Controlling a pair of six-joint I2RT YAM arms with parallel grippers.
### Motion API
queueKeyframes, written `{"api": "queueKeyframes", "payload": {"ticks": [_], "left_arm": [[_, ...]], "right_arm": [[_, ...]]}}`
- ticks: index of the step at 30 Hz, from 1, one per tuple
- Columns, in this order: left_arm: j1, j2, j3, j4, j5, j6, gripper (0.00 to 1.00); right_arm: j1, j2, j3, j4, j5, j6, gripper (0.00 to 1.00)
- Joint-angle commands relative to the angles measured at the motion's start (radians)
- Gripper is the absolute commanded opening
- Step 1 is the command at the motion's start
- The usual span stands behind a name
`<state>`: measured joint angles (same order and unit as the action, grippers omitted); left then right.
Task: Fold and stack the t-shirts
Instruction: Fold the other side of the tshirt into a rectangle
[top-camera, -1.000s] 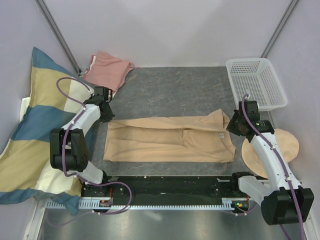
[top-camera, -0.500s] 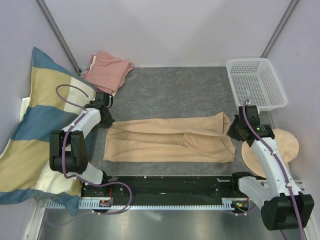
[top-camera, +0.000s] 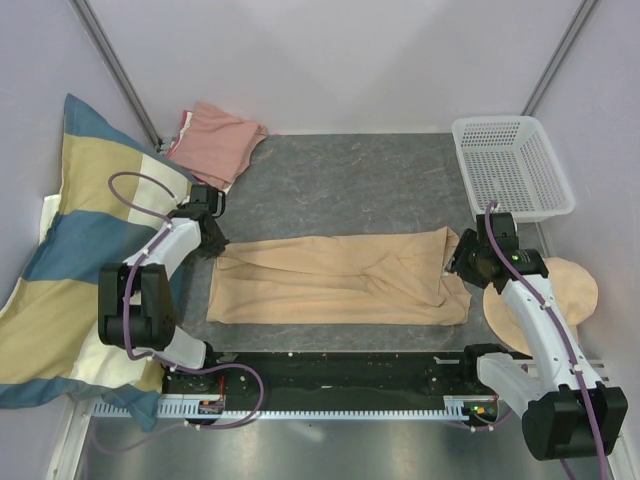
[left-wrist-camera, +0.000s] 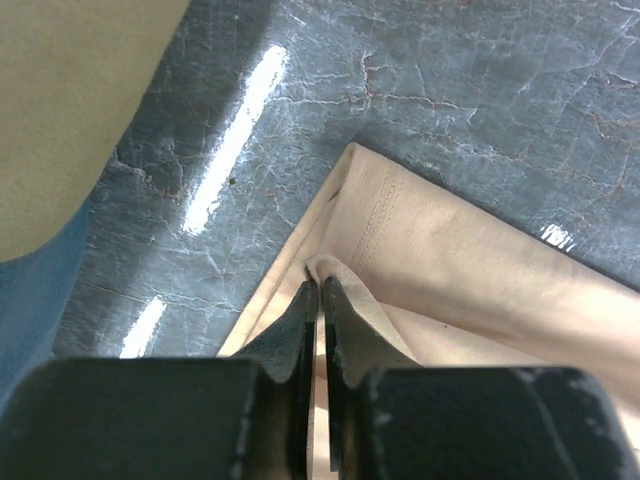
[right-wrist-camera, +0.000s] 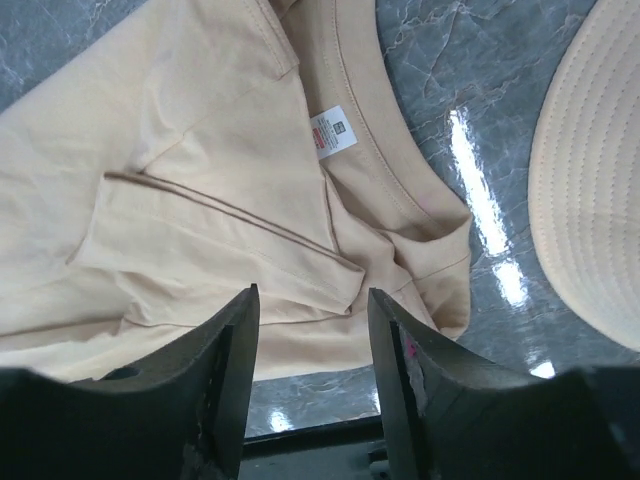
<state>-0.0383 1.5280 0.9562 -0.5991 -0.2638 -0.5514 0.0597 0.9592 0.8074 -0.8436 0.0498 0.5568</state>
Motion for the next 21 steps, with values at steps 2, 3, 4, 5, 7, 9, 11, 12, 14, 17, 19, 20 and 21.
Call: {"api": "queueKeyframes", "payload": {"ticks": [2,3,4,5,7,9,11,12,14,17,19,20,21], "left_arm": [[0.011,-0.083,0.001,-0.013,-0.054,-0.064,0.37],[0.009,-0.121,0.01,-0.013,-0.052,-0.067,0.42],[0.009,-0.14,0.018,-0.013,-0.055,-0.07,0.47],[0.011,-0.161,0.026,-0.016,-0.057,-0.07,0.67],[0.011,-0.207,0.053,-0.018,-0.069,-0.067,0.71],[0.011,-0.227,0.081,-0.011,-0.08,-0.058,0.76],[0.011,-0.226,0.096,0.004,-0.104,-0.045,0.82],[0.011,-0.218,0.11,0.016,-0.109,-0.041,0.83],[0.011,-0.168,0.128,0.024,-0.107,-0.03,0.84],[0.009,-0.08,0.159,0.028,-0.08,-0.038,0.83],[0.009,-0.051,0.161,0.028,-0.054,-0.053,0.83],[0.009,-0.039,0.154,0.033,-0.049,-0.061,0.83],[0.009,-0.035,0.136,0.038,-0.042,-0.068,0.83]], "right_arm": [[-0.006,-0.027,0.012,0.001,0.024,0.026,0.58],[-0.006,-0.03,0.019,0.011,0.031,0.026,0.59],[-0.006,-0.028,0.035,0.018,0.041,0.029,0.59],[-0.006,-0.024,0.041,0.029,0.05,0.029,0.59],[-0.006,0.001,0.055,0.058,0.048,0.025,0.59],[-0.006,0.033,0.059,0.087,0.03,0.022,0.59],[-0.006,0.045,0.058,0.107,0.013,0.022,0.59],[-0.004,0.053,0.058,0.127,0.002,0.022,0.59],[-0.004,0.061,0.056,0.139,-0.004,0.02,0.59],[-0.004,0.075,0.05,0.159,-0.002,0.014,0.59],[-0.004,0.088,0.039,0.178,-0.017,0.012,0.59],[-0.004,0.092,0.038,0.185,-0.025,0.011,0.59],[-0.004,0.101,0.032,0.199,-0.031,0.011,0.59]]}}
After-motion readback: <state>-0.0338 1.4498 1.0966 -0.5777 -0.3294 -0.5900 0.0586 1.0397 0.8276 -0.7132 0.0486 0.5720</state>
